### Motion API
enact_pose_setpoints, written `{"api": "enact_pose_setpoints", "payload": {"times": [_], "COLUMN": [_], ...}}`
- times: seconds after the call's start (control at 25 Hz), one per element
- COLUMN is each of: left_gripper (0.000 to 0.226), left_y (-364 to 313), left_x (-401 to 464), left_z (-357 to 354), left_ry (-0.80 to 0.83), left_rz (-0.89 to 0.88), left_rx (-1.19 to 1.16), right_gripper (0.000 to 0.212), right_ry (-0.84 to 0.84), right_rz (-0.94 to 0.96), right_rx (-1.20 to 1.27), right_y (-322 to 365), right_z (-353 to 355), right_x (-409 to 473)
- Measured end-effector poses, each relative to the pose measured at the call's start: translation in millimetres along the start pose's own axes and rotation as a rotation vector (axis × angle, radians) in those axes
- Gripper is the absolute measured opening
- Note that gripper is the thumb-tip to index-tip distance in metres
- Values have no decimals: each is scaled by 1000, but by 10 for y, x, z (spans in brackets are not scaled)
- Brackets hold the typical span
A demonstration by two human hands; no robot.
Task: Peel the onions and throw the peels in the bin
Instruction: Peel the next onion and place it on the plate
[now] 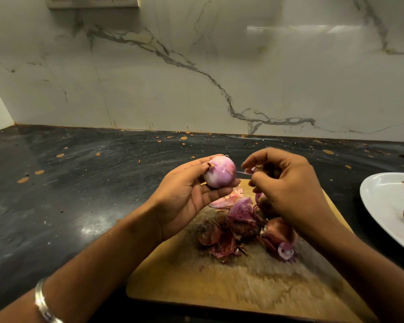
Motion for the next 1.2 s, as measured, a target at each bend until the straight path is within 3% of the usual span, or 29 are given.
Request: {"api": "enact_pose_setpoints", "payload": {"times": [0.16,0.44,0.6,0.96,1.2], "left_gripper": [33,43,43,42,55], "left_y": [-18,6,24,29,91], "left_x": [20,29,9,-15,-33], "left_z": [50,51,37,26,-15], "left_ry": [-44,-4,46,36,-6], "left_rz": [-30,-25,-15,-2,-22], "left_rx": [14,39,86,140,161], "right_gripper": [22,3,6,8,8], "right_ry": [54,52,27,11,-41], "right_rz": [48,99,48,120,182], "right_rx": [-202,-81,64,-43,-187], "right_y": [9,2,-29,-5,12], "right_z": [-40,-50,-45,-36,-89], "right_x": [4,-17,-5,-24,-38]}}
Point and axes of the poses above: each hand's wrist, its own x-axis towards the middle knuckle, its own z-axis out of the back of the hand, y = z × x, the point moved 1 cm from there along x, towards the middle knuckle, and after that the axes turned 5 degrees about y, right-handed, at the moved point
